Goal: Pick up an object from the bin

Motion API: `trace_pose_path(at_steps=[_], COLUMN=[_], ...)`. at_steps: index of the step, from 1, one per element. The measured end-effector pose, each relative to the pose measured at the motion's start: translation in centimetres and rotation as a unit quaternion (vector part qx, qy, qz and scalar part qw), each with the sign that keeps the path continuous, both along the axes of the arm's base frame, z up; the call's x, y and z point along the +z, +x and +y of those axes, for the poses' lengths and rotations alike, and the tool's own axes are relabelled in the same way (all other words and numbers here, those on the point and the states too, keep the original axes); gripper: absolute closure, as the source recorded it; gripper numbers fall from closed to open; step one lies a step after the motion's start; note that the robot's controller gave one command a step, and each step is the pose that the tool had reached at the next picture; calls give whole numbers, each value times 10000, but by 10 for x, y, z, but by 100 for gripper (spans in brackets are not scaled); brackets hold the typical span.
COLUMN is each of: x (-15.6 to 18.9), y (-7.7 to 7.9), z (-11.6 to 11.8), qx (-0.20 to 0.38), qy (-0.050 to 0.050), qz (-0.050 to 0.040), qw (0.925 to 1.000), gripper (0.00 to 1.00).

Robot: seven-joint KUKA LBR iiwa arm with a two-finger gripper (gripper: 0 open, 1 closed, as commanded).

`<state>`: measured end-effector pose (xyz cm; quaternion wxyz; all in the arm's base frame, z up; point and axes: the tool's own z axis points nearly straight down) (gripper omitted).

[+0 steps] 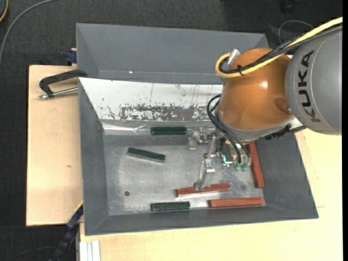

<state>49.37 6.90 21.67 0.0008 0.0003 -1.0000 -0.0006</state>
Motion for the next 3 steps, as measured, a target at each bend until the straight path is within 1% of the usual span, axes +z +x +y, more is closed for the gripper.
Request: trace_pose_path(at_steps=[1,2,3], x=[-144,-144,23], y=[17,17,23], z=[-42,-41,-73], qx=[482,484,57], qy=[-4,2,-5], qz=[3,-5,-62], qw=[9988,9988,10000], gripper=[0,100,100])
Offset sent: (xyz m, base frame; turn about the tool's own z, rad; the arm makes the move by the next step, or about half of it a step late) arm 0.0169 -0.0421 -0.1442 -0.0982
